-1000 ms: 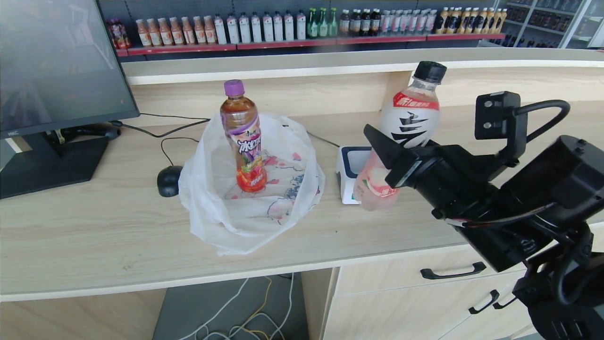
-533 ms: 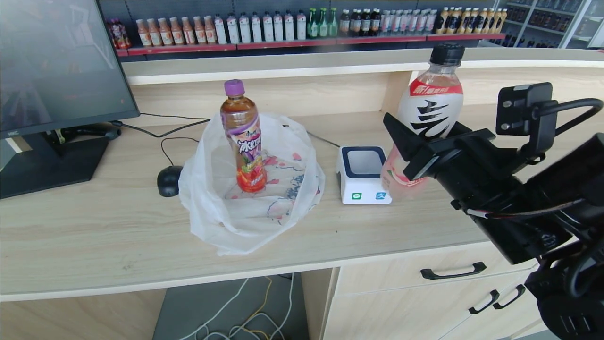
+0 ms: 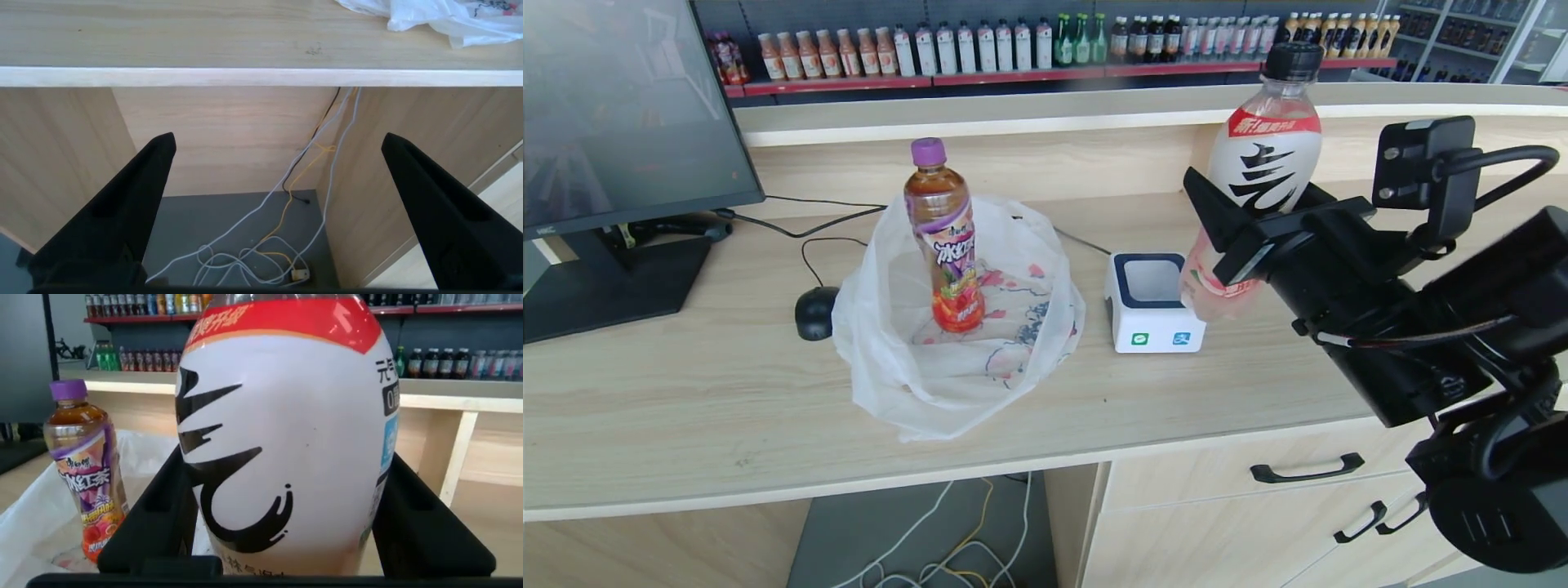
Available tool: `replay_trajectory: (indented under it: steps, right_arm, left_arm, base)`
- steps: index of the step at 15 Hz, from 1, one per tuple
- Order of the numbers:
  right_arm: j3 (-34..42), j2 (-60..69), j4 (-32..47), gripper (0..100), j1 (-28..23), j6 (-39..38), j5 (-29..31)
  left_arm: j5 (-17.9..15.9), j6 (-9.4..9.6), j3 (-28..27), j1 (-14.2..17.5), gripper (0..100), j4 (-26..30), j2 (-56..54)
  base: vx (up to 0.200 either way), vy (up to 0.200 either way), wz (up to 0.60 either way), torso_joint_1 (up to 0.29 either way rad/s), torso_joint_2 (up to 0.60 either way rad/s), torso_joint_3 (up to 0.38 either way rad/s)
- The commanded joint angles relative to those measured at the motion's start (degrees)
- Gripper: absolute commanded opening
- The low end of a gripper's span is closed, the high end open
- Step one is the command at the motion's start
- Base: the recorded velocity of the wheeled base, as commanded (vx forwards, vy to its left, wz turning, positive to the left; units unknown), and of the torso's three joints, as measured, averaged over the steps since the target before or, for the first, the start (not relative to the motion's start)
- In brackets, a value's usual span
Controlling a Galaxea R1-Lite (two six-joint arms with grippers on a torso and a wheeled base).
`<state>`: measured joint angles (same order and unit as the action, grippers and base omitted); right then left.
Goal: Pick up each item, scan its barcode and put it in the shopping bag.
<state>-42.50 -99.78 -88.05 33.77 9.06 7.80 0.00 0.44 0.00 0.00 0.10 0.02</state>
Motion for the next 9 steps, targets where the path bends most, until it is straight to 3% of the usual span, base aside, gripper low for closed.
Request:
replay_trajectory:
  steps: [1, 9]
  right_arm:
    - [-0.31, -0.68, -0.01, 0, 0.07, 0.0, 0.02]
    - [-0.31, -0.85, -0.19, 0, 0.33, -0.18, 0.02]
  left_arm:
    - [0.0, 0.0, 0.0, 0.0, 100, -0.01, -0.02]
    - [0.0, 0.09, 0.0, 0.0, 100, -0.01, -0.02]
  base:
    - [0.0, 0.2, 0.0, 0.002, 0.0, 0.002]
    - [0.0, 0.2, 0.0, 0.004, 0.0, 0.005]
